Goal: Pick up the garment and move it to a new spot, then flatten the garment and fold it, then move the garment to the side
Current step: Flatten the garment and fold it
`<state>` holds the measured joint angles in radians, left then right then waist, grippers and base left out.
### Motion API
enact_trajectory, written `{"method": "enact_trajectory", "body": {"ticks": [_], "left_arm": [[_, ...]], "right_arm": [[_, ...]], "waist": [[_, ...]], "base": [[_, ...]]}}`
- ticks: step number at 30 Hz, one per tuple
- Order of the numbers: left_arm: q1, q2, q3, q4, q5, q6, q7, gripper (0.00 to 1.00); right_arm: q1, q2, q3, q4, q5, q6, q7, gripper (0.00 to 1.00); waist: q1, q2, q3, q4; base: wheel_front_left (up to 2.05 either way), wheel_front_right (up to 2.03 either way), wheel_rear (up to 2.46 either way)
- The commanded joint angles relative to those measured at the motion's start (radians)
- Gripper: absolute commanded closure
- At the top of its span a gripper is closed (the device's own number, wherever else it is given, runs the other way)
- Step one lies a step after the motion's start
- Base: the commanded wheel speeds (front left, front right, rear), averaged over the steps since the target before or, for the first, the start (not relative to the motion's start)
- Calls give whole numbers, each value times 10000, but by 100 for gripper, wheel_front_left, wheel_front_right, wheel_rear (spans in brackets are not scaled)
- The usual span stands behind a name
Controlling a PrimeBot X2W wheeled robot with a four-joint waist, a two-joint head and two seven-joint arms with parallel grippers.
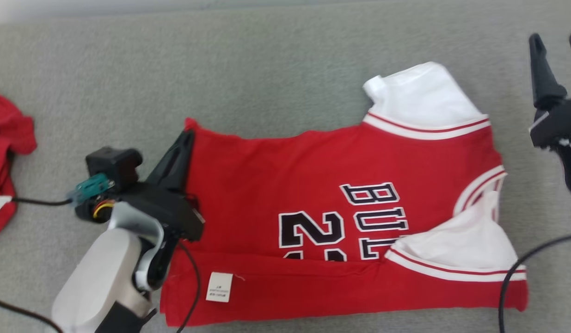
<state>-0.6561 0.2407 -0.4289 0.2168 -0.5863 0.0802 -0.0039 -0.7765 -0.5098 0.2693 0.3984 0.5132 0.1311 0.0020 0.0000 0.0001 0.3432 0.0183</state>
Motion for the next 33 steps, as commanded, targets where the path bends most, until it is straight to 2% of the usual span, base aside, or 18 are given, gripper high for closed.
{"method": "enact_trajectory", "body": {"ticks": [1, 10, 21, 22, 24, 25, 33], "left_arm": [[-179, -59, -35, 11, 37, -58, -28, 100], [-965, -502, -376, 287, 197, -241, -310, 100], [-1300, -669, -510, 599, 221, -334, -552, 100], [-1325, -683, -520, 621, 211, -344, -575, 100], [-1356, -692, -505, 676, 170, -348, -616, 100], [-1352, -712, -478, 702, 108, -377, -652, 100], [-1117, -369, -228, 568, -186, -462, -621, 100]], "right_arm": [[-285, -150, 314, 217, 163, -7, 66, 0], [-2076, -1006, 2997, 1882, 1289, -7, 1138, 0], [-3360, -1296, 5382, 3055, 2589, -7, 1653, 0], [-3467, -1297, 5518, 3156, 2681, -7, 1602, 19], [-3644, -1270, 5743, 3277, 2901, -7, 1439, 85], [-3712, -1271, 5859, 3341, 2976, -7, 1345, 100], [-3930, -1445, 6484, 3009, 3935, -7, 332, 100]], "waist": [[0, -1, 455, 439], [0, -1, 1283, 1021], [0, -1, 1647, 1194], [0, -1, 1657, 1207], [0, -1, 1670, 1212], [0, -1, 1665, 1202], [0, -1, 1340, 870]], "base": [[0, 0, 0], [0, 0, 0], [0, 0, 0], [0, 0, 0], [0, 0, 0], [0, 0, 0], [0, 0, 0]]}}
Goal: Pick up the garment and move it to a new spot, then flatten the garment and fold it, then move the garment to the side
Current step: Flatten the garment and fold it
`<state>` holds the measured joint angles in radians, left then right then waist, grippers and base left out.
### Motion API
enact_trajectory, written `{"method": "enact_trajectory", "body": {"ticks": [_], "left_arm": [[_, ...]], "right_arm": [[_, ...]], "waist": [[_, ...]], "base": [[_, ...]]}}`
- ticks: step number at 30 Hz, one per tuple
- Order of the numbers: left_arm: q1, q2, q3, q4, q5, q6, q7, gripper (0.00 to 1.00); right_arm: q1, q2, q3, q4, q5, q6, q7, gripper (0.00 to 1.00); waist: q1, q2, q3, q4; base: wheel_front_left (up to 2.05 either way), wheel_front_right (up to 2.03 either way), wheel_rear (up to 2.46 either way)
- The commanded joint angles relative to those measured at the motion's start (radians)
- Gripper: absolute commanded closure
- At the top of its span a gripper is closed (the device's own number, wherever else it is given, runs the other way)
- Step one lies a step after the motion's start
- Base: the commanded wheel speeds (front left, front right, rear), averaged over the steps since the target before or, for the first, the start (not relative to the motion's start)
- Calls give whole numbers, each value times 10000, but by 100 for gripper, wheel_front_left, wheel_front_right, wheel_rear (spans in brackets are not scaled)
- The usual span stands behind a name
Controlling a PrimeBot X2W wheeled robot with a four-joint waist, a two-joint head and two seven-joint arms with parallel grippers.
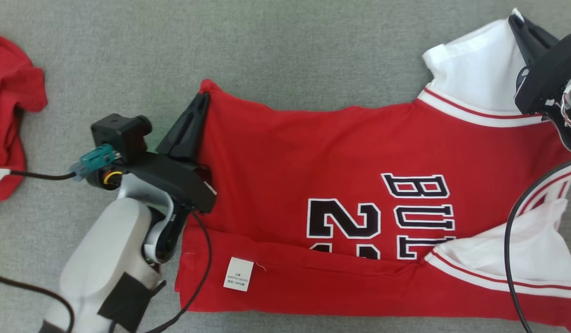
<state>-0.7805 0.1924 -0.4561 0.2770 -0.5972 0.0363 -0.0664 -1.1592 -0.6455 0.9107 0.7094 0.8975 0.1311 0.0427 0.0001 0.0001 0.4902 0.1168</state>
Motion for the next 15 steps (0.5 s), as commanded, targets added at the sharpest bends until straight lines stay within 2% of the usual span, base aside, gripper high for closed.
{"method": "enact_trajectory", "body": {"ticks": [1, 6, 15], "left_arm": [[208, 180, 53, -121, -74, 26, 48, 100], [595, 521, 158, -673, -168, 149, 229, 100], [1840, 1447, 513, -2255, -547, 450, 983, 100]], "right_arm": [[-76, -159, 142, -296, 215, -7, -219, 100], [351, -688, 443, -1237, 760, -7, -695, 100], [1889, -1812, 800, -3834, 1693, -7, -1843, 100]], "waist": [[-1, -1, -195, -166], [-1, -1, -462, -379], [-1, -1, -1000, -960]], "base": [[0, 0, 0], [0, 0, 0], [0, 0, 0]]}}
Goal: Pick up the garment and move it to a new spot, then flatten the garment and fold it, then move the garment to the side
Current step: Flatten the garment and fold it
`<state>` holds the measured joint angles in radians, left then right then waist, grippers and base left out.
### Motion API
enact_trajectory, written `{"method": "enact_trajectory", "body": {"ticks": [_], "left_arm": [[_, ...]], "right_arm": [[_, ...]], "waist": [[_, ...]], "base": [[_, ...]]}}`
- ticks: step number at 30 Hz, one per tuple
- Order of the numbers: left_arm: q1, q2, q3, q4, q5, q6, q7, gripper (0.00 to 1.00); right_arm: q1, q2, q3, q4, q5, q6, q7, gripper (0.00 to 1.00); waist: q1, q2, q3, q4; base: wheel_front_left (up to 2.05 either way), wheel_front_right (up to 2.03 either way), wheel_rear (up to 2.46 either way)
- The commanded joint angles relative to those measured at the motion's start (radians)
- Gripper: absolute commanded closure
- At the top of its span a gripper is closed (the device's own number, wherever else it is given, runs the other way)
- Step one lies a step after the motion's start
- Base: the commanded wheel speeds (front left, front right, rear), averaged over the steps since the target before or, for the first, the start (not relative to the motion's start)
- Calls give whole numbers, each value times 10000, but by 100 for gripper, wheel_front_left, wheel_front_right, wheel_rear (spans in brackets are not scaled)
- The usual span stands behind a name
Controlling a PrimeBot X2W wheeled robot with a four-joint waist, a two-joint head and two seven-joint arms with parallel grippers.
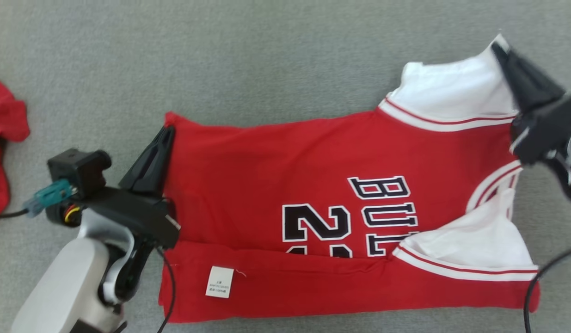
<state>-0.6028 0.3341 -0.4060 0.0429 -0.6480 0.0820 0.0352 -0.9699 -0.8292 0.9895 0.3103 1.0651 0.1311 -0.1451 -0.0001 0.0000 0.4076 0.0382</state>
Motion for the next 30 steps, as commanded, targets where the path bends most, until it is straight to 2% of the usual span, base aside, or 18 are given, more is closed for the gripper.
{"method": "enact_trajectory", "body": {"ticks": [1, 10, 15, 19, 30], "left_arm": [[231, 128, 61, -75, -107, 53, 37, 100], [1710, 603, 528, -1299, -910, 263, 387, 100], [2504, 630, 800, -1632, -1473, 306, 354, 100], [3405, 429, 1039, -1735, -2308, 234, 398, 100], [4502, 159, 1364, -1354, -3284, 165, 241, 100]], "right_arm": [[164, -132, 47, -118, -27, -7, -99, 100], [2204, -1057, -248, -2078, 441, -7, -829, 100], [3644, -1268, -657, -2845, 918, -7, -1033, 100], [5308, -996, -1165, -3295, 1148, -5, -1144, 100], [7302, -353, -1929, -3138, 1148, -7, -1121, 100]], "waist": [[1, 0, -229, -242], [1, 0, -705, -552], [1, 0, -929, -604], [1, 0, -1089, -686], [1, 0, -1360, -770]], "base": [[0, 0, 0], [0, 0, 0], [0, 0, 0], [0, 0, 0], [0, 0, 0]]}}
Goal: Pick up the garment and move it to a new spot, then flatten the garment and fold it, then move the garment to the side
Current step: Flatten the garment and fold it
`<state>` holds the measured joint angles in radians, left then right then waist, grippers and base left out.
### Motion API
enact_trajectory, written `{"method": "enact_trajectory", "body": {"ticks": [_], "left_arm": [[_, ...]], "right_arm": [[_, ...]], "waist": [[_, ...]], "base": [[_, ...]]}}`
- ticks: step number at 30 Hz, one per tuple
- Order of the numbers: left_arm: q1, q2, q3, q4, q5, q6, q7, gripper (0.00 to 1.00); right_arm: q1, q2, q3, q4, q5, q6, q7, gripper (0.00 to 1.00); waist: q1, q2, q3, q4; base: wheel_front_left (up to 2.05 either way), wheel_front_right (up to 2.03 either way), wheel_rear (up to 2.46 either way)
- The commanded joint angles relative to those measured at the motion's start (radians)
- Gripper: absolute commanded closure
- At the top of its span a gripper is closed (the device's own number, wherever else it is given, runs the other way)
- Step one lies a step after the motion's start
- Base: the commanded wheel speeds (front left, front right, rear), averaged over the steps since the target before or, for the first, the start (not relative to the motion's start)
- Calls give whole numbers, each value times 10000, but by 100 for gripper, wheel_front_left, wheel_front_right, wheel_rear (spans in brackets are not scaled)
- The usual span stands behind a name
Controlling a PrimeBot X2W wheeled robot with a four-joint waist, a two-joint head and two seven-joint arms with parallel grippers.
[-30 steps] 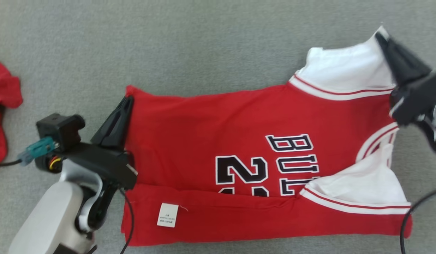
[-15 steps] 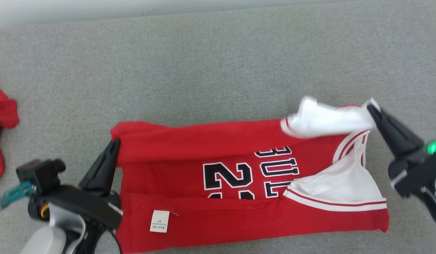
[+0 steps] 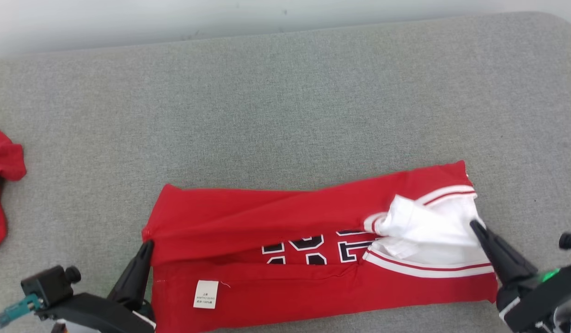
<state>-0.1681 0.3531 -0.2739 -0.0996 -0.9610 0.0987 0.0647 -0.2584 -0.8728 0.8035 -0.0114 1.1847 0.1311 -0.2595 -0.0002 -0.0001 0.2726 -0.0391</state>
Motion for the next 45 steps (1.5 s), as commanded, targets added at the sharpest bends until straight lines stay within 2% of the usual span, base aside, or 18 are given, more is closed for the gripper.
{"method": "enact_trajectory", "body": {"ticks": [1, 3, 4, 5, 6, 9, 12, 19, 23, 30, 37, 45], "left_arm": [[202, -34, 41, 147, -190, 6, -41, 100], [236, -35, 23, 230, -209, 17, -24, 100], [249, -83, 11, 282, -263, -6, -33, 86], [245, -121, 11, 362, -259, -10, -64, 56], [229, -129, 17, 450, -225, 25, -91, 0], [217, -195, 53, 592, 11, 100, -362, 0], [288, -141, 71, 633, 659, 466, -903, 0], [247, -57, 56, 95, 2555, 1785, -2335, 0], [6, -201, -37, -365, 3430, 2395, -2825, 0], [-338, -537, 0, -379, 4467, 2560, -3236, 0], [-54, -800, 24, 58, 5513, 2277, -3289, 0], [434, -874, -117, 573, 6241, 1952, -3294, 0]], "right_arm": [[265, 148, -141, 146, -132, -7, 41, 100], [354, 258, -252, 232, -148, -5, 38, 100], [446, 354, -329, 319, -209, -5, 36, 58], [524, 469, -443, 435, -300, -7, 32, 4], [605, 616, -573, 486, -339, -7, 25, 0], [832, 1030, -1248, 659, -697, -7, -36, 0], [1145, 1667, -2428, 697, -1351, -5, -67, 0], [1933, 3706, -5857, -54, -3965, -5, -70, 0], [2237, 4623, -6790, -511, -5328, -5, -28, 0], [2329, 5569, -7114, -1097, -7090, -5, 621, 0], [2522, 5781, -6668, -1214, -8483, -5, 902, 0], [2953, 5849, -6336, -1033, -8978, -5, 1065, 0]], "waist": [[2, 1, -11, -1], [2, 1, -8, -5], [2, 1, -7, -5], [2, 1, -9, -3], [2, 1, -11, 0], [2, 1, -47, -17], [2, 1, -128, -45], [2, 1, -446, -9], [2, 1, -638, 125], [2, 1, -979, 390], [2, 1, -1304, 495], [2, 1, -1716, 568]], "base": [[0, 0, 0], [0, 0, 0], [0, 0, 0], [0, 0, 0], [0, 0, 0], [0, 0, 0], [0, 0, 0], [0, 0, 0], [0, 0, 0], [0, 0, 0], [0, 0, 0], [0, 0, 0]]}}
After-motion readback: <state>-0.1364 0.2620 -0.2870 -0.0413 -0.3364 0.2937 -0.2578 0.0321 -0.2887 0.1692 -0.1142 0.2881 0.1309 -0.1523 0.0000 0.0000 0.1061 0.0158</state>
